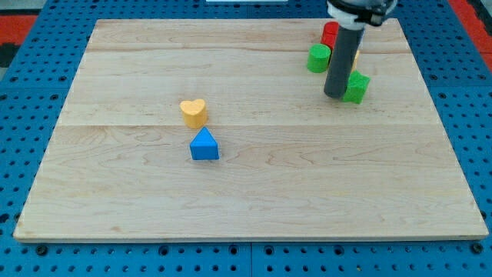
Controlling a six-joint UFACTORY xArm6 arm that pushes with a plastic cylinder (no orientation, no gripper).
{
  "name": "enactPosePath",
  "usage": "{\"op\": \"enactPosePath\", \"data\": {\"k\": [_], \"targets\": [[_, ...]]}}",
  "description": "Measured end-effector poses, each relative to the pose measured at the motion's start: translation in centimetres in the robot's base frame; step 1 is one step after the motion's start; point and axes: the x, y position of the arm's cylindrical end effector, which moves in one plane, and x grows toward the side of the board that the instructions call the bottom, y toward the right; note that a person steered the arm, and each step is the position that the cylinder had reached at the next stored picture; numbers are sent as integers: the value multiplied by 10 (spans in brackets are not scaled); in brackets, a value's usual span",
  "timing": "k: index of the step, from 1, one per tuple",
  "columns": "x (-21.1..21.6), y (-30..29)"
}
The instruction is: Push the yellow hexagon and green star towards the group of blocks
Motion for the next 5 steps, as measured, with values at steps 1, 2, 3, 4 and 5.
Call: {"op": "enactPosePath", "data": {"k": [1, 2, 3, 4, 5], "targets": [[26, 12], [-7, 42], [-44, 61], [-64, 61], [-36, 61]]}}
